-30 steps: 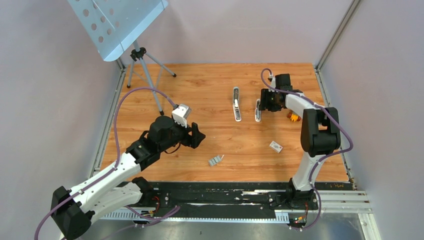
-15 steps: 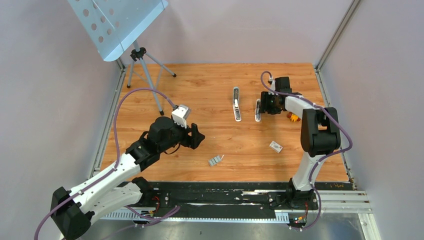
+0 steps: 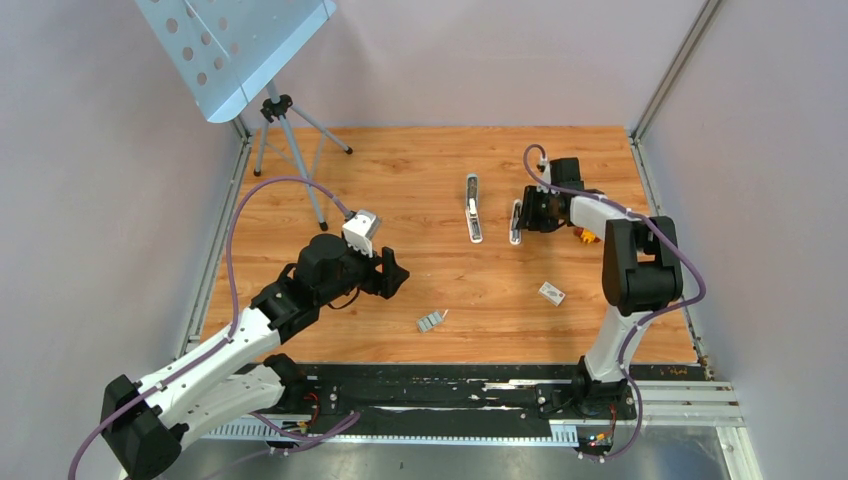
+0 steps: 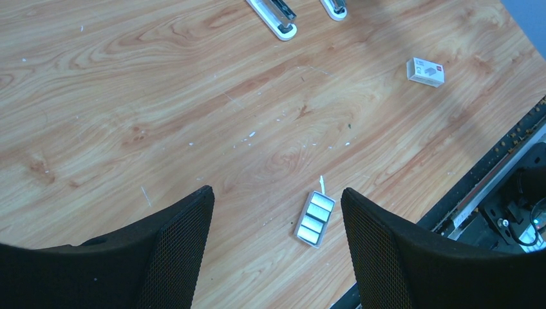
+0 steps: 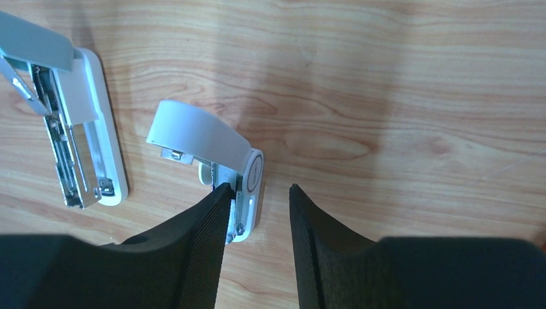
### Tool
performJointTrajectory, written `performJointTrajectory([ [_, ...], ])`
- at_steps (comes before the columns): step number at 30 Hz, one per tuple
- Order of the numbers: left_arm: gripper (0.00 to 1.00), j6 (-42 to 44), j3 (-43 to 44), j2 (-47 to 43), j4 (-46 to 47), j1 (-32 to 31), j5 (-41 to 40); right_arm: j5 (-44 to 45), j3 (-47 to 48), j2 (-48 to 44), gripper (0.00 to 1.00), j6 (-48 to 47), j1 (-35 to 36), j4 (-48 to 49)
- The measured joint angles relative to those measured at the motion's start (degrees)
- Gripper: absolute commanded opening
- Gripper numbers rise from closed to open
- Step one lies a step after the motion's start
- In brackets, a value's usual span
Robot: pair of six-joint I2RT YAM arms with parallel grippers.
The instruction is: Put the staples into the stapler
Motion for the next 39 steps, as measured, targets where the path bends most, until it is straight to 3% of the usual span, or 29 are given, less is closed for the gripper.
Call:
performJointTrajectory([
  [12,0.75,0.0,-0.7,3.4,3.9,-1.0,1.3,-4.1,-5.8,-3.4,0.43,4.8,0.0,1.2],
  [23,0.72,2.9,1.8,19.3,19.6,-14.5,-8.1,-5.5,-7.6,-11.1,0.63,3.5,0.0,-0.7],
  [31,0.73,3.4,2.5,22.9,29.6,-15.9,-12.3,-10.4,-1.5,-7.2,0.6,-4.7,-0.3,-0.3],
  [39,0.75,3.5,0.0,20.1,30.0,-15.9,-13.8,-18.2,6.8,1.3,0.54,-12.9,-2.4,-2.1],
])
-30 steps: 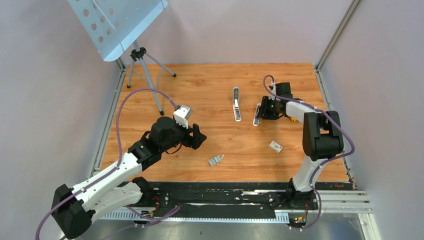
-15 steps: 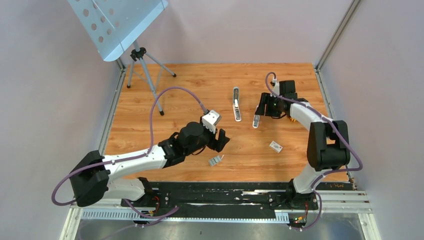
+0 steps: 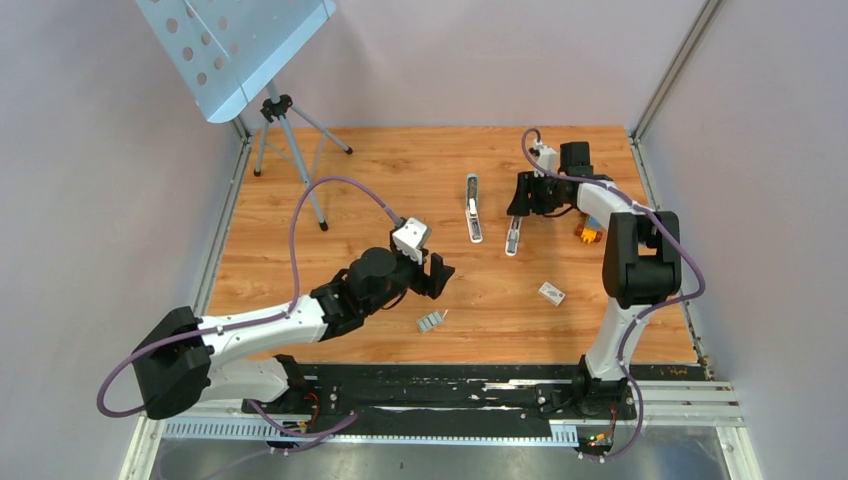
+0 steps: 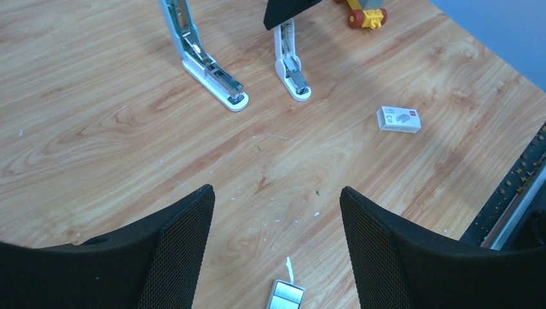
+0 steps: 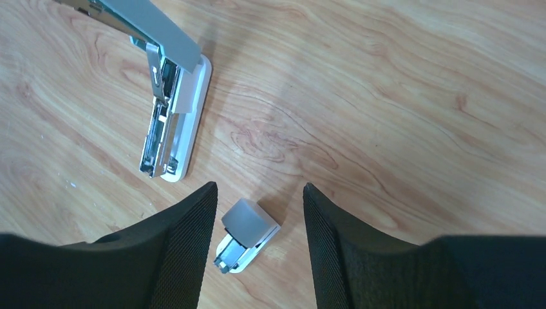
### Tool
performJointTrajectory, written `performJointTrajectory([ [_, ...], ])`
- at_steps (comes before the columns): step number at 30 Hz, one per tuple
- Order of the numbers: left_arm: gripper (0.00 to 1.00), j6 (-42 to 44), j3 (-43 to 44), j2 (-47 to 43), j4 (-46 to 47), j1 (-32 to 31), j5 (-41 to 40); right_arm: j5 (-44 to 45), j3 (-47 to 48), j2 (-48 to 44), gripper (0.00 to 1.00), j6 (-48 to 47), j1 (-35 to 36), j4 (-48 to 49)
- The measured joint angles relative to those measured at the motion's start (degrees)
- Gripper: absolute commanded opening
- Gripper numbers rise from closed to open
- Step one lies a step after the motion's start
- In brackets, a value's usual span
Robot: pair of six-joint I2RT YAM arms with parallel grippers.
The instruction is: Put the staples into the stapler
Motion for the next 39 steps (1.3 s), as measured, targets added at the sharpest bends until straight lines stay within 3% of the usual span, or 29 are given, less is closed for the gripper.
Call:
performJointTrajectory([
  [8,0.75,0.3,-2.3,-3.1,-0.5,0.0,-2.3,-7.9,1.9,3.2,0.53,-6.4,-1.4,-3.7],
  [13,0.75,0.9,-2.6,-3.4,-0.8,0.0,-2.9,-10.1,3.0,3.9,0.45,-8.6,-1.4,-5.4],
  [34,0.76,2.4,-5.1,-7.3,-1.5,0.0,-3.6,-11.0,2.8,4.1,0.23,-10.4,-1.5,-7.7],
  [39,0.76,2.5,-5.7,-7.3,-1.4,0.0,-3.7,-10.8,-2.5,0.9,0.23,-7.4,-1.5,-3.6],
])
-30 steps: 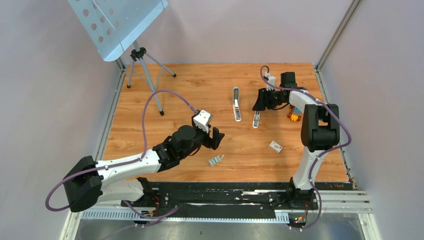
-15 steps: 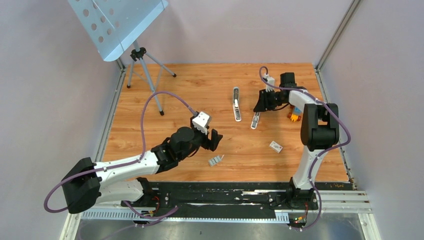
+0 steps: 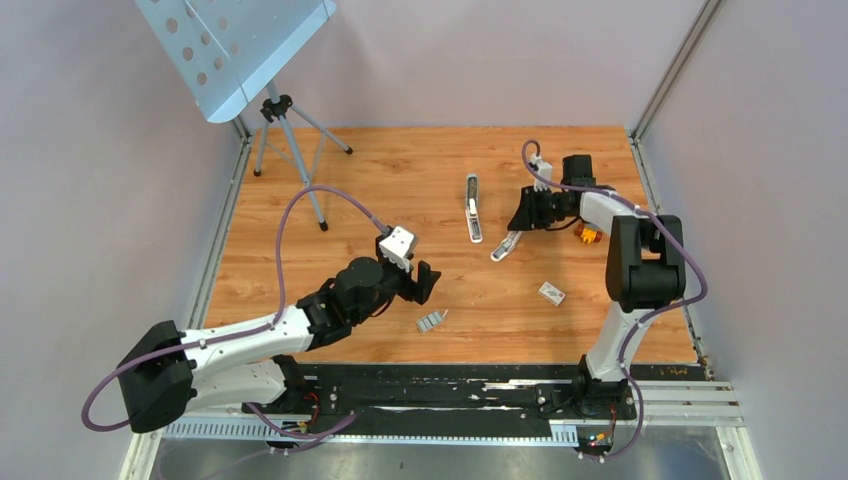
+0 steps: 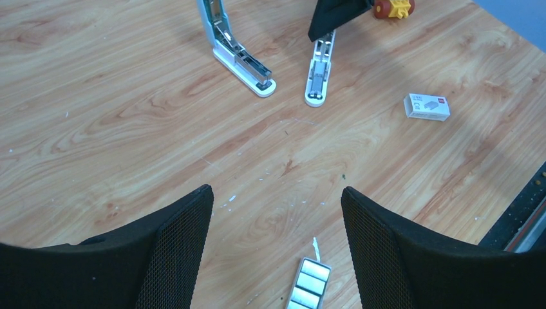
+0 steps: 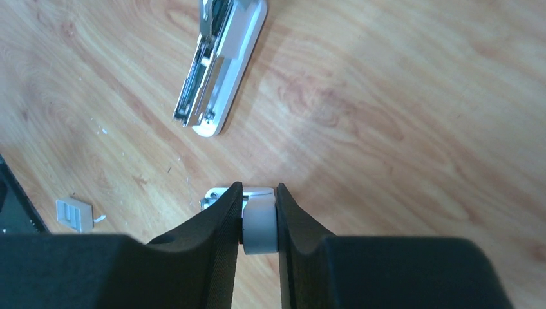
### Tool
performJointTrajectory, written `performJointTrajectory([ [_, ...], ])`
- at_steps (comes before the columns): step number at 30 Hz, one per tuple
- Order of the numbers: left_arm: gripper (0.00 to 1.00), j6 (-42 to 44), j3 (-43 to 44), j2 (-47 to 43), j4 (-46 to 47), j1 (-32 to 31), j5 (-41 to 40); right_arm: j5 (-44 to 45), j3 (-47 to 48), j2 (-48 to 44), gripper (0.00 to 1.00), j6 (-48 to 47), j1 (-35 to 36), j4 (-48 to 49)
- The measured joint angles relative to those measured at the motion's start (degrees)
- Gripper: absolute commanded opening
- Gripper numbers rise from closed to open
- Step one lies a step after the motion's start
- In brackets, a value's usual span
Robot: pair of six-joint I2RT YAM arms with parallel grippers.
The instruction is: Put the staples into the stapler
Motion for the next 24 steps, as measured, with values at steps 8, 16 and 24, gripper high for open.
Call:
performJointTrajectory([
  [8,0.75,-0.5,-1.0,3.0,2.1,0.0,1.0,0.5,-11.6,-7.6,0.23,5.8,1.5,9.7],
  [16,0.73,-1.1,-2.3,11.5,6.1,0.0,3.4,4.0,-16.0,-11.1,0.24,8.5,9.8,15.1],
  [24,0.65,-1.5,-3.5,20.3,16.4,0.0,6.6,7.7,-19.5,-13.2,0.24,12.1,16.9,19.8],
])
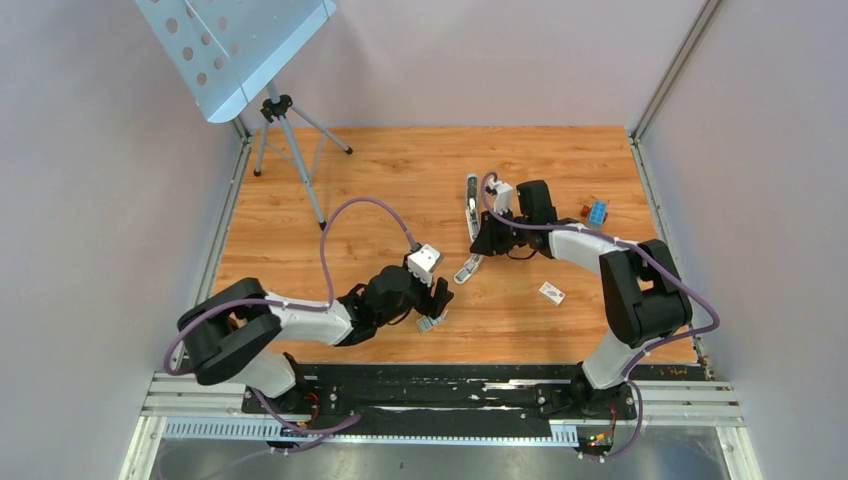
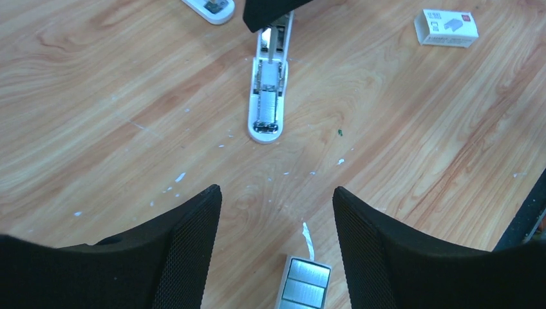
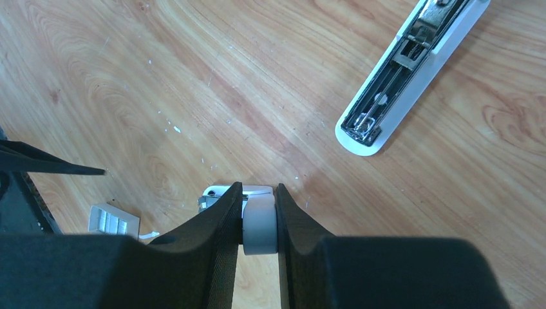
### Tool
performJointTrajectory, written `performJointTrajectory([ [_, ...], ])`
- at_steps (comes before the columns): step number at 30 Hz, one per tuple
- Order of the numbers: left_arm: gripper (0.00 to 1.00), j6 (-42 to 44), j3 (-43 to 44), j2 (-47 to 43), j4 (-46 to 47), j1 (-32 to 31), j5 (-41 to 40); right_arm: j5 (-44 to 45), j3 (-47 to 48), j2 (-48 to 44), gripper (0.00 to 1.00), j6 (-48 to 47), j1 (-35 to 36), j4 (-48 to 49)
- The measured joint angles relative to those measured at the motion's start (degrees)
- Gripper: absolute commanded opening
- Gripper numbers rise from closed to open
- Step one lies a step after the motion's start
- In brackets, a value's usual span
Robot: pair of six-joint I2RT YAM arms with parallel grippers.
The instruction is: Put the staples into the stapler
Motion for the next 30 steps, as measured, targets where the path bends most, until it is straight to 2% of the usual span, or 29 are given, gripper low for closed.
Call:
performJointTrajectory([
  [9,0.57,0.4,2.1,13.4,7.4,0.0,3.5,1.9,-2.3,-0.7,0.39,3.1,1.2,3.4],
  [18,0.56,0.9,3.6,16.2,10.9,0.0,2.4,4.7,-2.8,-4.2,0.55,3.5,1.2,1.4],
  [21,0.54,1.7,4.7,16.7,11.2,0.0,1.9,5.6,-2.6,-5.3,0.54,3.7,1.2,-0.1],
  [30,0.44,2.8,8.4,20.5,11.9,0.2,1.2,6.8,-0.2,-6.1,0.4,3.9,0.3,-7.5],
])
